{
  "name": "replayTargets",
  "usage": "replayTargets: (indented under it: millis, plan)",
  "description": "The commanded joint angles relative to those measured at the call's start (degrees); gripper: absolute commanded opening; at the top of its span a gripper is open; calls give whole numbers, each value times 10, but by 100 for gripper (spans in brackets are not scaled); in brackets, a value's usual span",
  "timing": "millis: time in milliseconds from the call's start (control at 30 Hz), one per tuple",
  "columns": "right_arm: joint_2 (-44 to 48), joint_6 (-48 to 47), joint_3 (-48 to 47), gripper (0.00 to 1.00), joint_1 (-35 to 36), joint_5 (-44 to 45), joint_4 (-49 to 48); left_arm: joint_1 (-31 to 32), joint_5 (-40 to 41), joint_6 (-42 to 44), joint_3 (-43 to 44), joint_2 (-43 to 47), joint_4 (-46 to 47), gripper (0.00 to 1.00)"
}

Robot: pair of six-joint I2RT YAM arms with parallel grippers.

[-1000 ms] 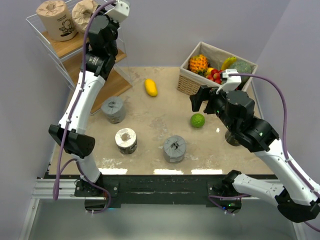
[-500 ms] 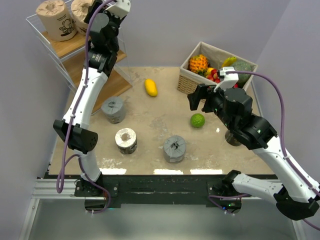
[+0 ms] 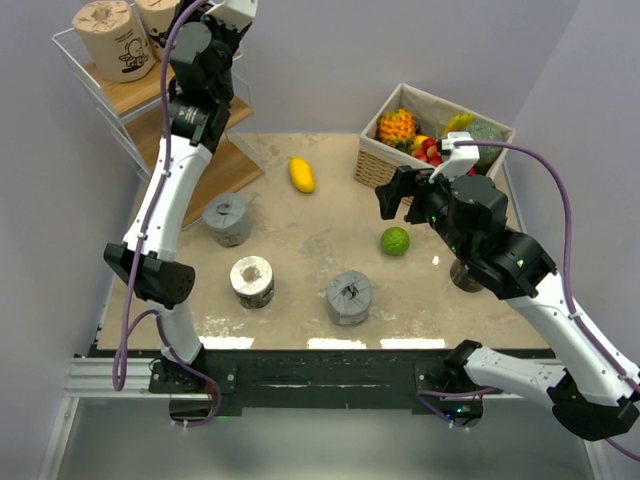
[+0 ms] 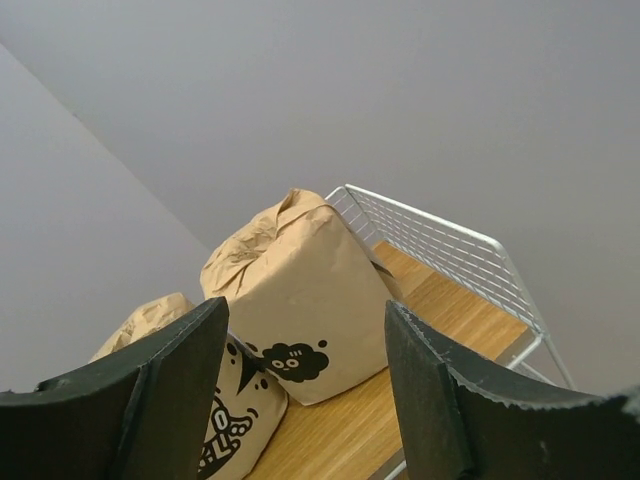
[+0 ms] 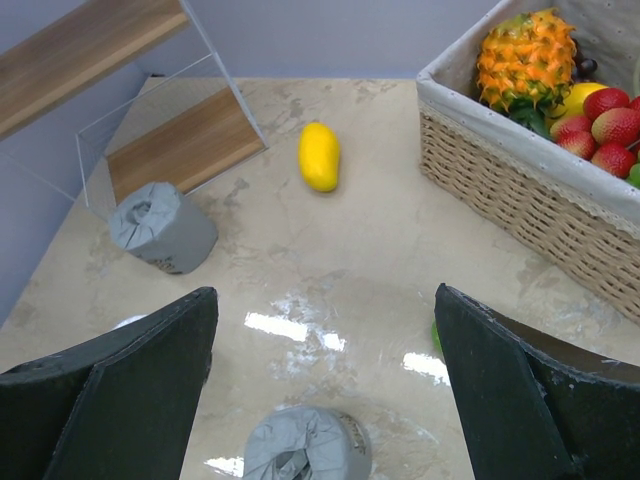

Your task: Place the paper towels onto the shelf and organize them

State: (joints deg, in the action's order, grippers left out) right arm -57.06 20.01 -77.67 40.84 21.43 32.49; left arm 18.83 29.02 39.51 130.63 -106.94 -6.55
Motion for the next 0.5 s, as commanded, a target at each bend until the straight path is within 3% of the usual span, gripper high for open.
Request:
replayTargets:
  millis: [0,233,467]
  plan:
    - [-2,-3,-20,93,0,-13,-16,3,-17,-39,-30,52,0,69]
    - [-9,-2,-12,89,0,-31,-27,15,-8,-88,-80,74,-30,68]
    - [-13,12,21,89,1,-50,-36,120,17,-134,-169,141,-124,70]
